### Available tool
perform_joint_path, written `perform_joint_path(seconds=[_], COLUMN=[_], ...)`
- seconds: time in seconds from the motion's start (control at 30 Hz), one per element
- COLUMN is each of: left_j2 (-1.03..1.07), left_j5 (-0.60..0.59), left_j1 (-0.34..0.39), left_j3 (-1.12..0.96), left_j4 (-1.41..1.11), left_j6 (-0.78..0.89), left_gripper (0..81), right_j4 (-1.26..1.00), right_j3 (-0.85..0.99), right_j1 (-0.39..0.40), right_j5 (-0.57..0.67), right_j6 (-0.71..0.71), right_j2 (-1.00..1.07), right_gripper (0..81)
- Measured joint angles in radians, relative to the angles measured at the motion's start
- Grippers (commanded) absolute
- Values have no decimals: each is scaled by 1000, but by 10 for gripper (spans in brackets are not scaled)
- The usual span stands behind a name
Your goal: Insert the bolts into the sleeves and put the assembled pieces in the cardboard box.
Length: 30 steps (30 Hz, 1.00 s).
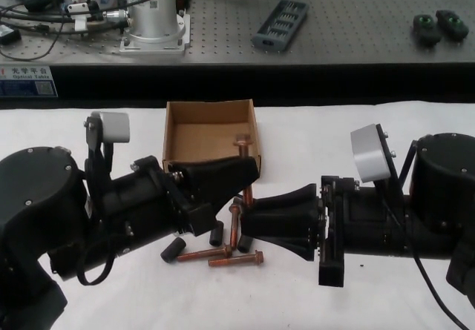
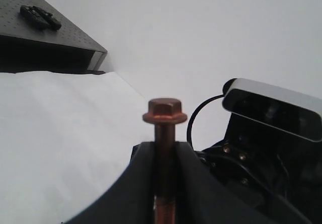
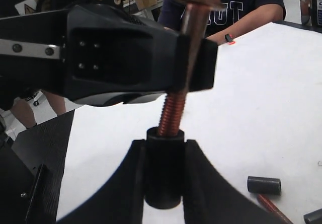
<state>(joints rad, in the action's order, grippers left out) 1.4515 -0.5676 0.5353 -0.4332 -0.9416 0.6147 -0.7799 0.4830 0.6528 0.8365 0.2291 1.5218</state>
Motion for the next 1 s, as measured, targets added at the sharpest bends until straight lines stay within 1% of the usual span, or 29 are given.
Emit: perform_joint_path(seconds=[0.07,0.37,0.5,0.53,0.57,0.63,0.73,0.8,0.83,0.87,1.0], left_j2=[0,0,0,0,0,0,0,0,0,0,-3], left_j5=[-4,-20,-35,-43,-51,-67,-86,-85,-81,-77,-56], left_j1=[0,0,0,0,0,0,-2,-10,-15,-24,-92], left_j3=[0,0,0,0,0,0,0,5,7,7,7], left_j4=[-10,-67,-91,-91,-87,-87,-87,-77,-75,-74,-119], left_j6=[6,37,29,15,-4,-36,-77,-99,-103,-109,-81], left_gripper=[6,6,3,20,55,160,400,503,531,541,494], right_j4=[-25,-134,-155,-161,-165,-169,-181,-182,-182,-184,-168], right_j3=[0,0,0,0,0,0,0,0,0,0,13], right_j1=[0,-15,-17,-17,-17,-20,-30,-30,-30,-32,-46], right_j5=[2,23,28,28,30,27,16,13,12,12,4], right_j6=[3,131,151,153,153,153,158,159,159,159,143], right_j2=[0,0,0,0,0,0,0,0,0,0,8], right_gripper=[39,39,39,39,39,39,39,39,39,39,39])
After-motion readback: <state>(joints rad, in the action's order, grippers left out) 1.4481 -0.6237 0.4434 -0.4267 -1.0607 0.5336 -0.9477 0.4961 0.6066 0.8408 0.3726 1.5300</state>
